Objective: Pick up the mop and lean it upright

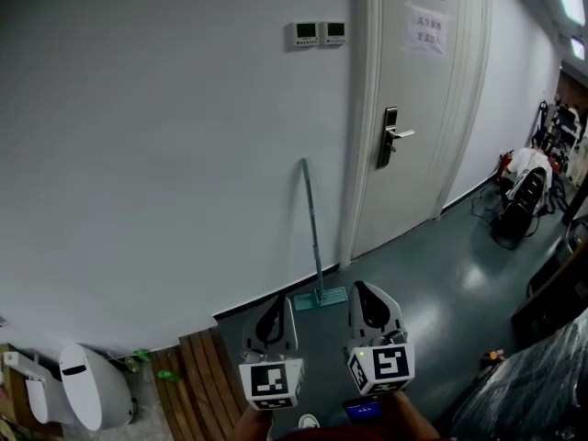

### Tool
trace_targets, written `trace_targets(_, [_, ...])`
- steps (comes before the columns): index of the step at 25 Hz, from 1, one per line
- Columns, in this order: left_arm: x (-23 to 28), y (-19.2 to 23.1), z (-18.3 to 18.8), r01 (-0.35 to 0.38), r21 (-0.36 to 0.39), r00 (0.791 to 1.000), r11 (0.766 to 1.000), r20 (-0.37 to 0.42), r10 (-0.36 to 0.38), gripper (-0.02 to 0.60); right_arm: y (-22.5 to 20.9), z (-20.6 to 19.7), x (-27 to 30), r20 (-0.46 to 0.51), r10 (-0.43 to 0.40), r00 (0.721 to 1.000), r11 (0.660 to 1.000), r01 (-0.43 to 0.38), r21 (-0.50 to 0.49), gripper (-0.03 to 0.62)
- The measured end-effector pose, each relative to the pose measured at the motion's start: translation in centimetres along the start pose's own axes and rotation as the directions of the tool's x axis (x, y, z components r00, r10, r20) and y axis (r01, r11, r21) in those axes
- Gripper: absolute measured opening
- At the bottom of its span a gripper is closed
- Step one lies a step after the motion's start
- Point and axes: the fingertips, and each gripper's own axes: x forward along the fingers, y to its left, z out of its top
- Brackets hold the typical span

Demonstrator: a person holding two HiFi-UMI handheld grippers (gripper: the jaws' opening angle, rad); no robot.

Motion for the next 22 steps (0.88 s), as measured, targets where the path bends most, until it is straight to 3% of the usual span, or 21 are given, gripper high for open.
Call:
trace_targets(5, [2.6,1.2,-0.4,0.009,-0.040,1.000,0.999,0.009,-0.008,0.014,-0.1,-0.7,2.9,-0.015,-0.001,1.000,1.000,0.001,-0.010,0.018])
trace_targets(12, [7.9,2.0,-2.0,-0.004,-0.012,1.000,1.000,-0.008,0.004,0.014,-2.6,-2.0,7.7,-0.016,0.002,1.000,1.000,-0.002,0.008,0.018])
trace_targets(22, [17.4,1.6,-1.1,-0.029,-0.012,1.000,0.999,0.007,0.029,0.014,-7.6,-1.6,15.9,-0.007,0.055,0.998,0.998,-0.055,-0.003,0.018])
